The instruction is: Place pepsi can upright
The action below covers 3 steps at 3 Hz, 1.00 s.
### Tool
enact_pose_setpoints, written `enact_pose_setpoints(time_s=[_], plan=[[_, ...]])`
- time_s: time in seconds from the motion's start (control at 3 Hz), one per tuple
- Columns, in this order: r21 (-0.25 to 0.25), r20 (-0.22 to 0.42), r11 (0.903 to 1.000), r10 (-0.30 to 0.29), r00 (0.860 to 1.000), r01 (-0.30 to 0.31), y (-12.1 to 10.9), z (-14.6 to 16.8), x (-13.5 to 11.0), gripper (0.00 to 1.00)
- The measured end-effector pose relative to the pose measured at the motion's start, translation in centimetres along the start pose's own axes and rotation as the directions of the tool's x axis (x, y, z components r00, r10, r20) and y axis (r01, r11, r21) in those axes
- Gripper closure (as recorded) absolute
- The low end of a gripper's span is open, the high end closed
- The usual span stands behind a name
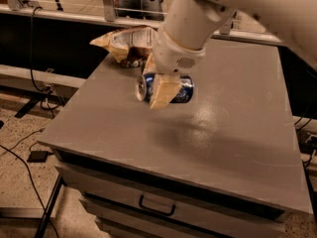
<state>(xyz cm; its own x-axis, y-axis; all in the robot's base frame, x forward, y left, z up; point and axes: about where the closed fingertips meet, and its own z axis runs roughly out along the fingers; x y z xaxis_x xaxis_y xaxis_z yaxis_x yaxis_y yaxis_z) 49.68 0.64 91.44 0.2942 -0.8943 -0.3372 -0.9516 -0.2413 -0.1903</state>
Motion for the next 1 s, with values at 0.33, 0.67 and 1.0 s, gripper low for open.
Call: enact_pose_setpoints(time_s=[0.33, 0.67, 1.0], plan=[[0.018, 0.205, 0.9996, -0.025, 0.978, 0.022, -0.3, -0.6, 1.1, 1.0], [0.014, 0.284, 0.9994, -0.035, 0.958, 0.032, 0.2, -1.2, 0.0, 1.0], [0.013, 0.284, 0.9994, -0.034, 0.958, 0.032, 0.2, -1.2, -0.1, 1.0]])
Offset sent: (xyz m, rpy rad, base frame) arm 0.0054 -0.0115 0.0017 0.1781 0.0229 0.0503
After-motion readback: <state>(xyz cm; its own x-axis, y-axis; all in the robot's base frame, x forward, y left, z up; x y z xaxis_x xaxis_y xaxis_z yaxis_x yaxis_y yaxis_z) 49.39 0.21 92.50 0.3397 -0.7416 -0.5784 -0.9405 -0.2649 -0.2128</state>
